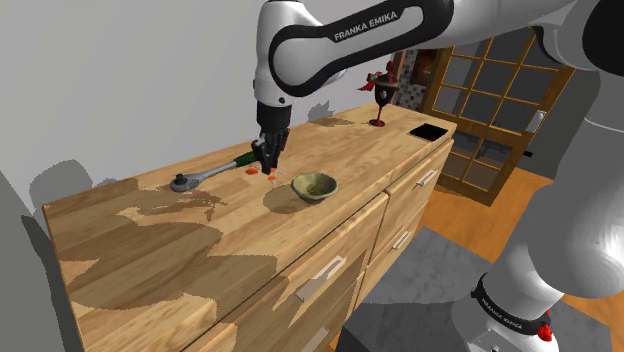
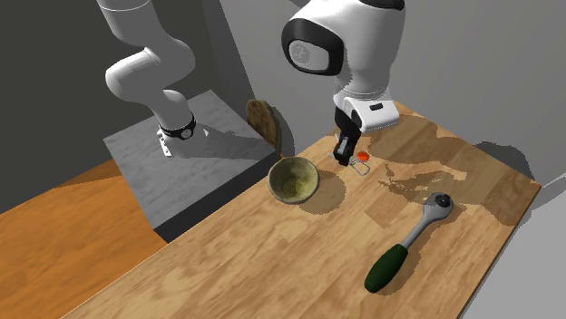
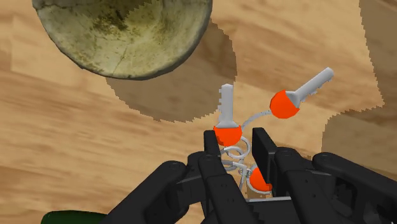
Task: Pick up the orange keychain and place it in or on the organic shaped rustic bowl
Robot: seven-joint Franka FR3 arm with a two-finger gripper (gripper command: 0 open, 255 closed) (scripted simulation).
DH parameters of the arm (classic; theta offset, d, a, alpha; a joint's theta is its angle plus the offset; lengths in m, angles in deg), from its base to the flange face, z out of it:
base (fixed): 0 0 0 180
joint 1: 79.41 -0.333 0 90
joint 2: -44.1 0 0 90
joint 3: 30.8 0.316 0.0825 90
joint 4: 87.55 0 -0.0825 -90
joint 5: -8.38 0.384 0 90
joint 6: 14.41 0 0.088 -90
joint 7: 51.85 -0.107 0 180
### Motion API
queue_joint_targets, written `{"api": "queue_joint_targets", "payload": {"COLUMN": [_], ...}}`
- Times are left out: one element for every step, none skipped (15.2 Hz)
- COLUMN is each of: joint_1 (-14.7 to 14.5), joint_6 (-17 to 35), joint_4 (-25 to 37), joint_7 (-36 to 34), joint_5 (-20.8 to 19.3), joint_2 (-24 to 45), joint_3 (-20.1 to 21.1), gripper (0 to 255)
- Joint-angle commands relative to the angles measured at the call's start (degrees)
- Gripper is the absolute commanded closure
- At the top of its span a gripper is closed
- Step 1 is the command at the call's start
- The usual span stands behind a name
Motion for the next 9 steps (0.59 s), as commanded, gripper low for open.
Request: {"api": "queue_joint_targets", "payload": {"joint_1": [0.0,0.0,0.0,0.0,0.1,0.1,0.1,0.1,0.1], "joint_6": [-1.7,-2.4,-3.2,-3.9,-4.7,-5.4,-6.1,-6.9,-7.6], "joint_4": [1.3,1.9,2.5,3.0,3.6,4.2,4.9,5.5,6.1], "joint_7": [0.0,0.0,0.0,0.0,0.0,0.0,0.0,0.0,0.0], "joint_5": [0.1,0.1,0.2,0.2,0.2,0.3,0.3,0.3,0.3], "joint_2": [-0.4,-0.6,-0.7,-0.9,-1.0,-1.2,-1.3,-1.4,-1.5], "joint_3": [0.0,0.0,0.0,0.0,0.0,0.0,0.0,0.0,0.0], "gripper": [255,255,255,255,255,255,255,255,255]}}
